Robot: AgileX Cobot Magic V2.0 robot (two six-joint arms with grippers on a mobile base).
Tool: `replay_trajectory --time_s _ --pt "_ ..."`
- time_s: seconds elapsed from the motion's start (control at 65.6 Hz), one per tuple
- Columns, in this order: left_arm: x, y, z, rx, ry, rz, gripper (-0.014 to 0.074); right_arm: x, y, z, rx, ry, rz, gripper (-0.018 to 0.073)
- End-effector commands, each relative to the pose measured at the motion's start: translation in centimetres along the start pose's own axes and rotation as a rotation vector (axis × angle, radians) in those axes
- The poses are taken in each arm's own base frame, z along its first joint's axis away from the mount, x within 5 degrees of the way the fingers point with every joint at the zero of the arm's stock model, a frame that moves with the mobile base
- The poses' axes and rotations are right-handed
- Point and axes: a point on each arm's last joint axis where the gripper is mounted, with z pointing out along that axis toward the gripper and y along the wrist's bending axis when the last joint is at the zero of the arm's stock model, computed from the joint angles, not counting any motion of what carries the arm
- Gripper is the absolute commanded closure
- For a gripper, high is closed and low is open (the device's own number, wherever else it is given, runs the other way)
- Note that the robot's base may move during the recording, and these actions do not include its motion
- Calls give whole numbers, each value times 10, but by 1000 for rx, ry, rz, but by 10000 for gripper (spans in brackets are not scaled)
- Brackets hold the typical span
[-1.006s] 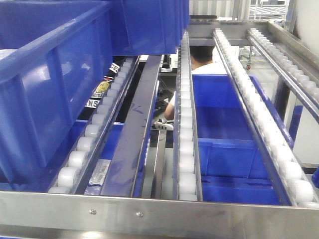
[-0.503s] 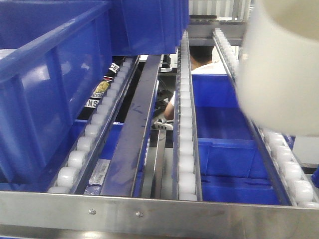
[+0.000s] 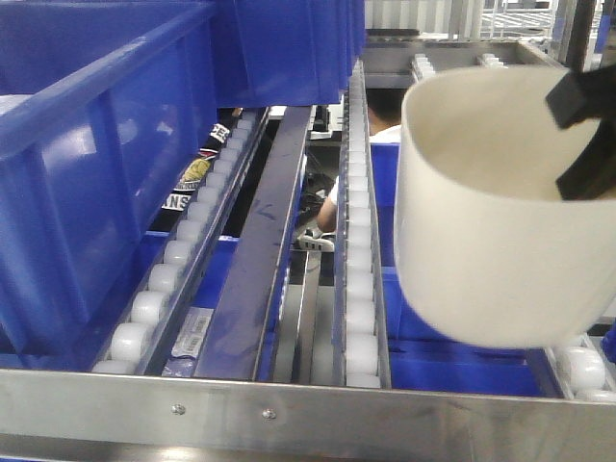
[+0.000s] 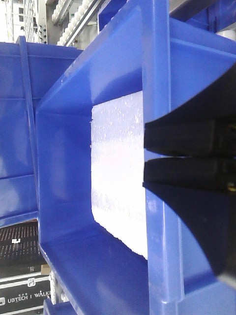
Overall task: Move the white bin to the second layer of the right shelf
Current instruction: 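Lower the white bin with the right gripper onto the roller layer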
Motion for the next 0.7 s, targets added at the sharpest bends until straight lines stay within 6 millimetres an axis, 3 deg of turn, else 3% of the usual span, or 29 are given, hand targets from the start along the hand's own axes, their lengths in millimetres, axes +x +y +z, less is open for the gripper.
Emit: replay_trajectory --time_s 0.0,0.686 --pt "3 0 -1 -6 -67 -13 512 -21 4 -5 -28 -134 -3 504" --pt "3 0 -1 -6 -67 -13 512 -8 2 44 -2 5 -4 504"
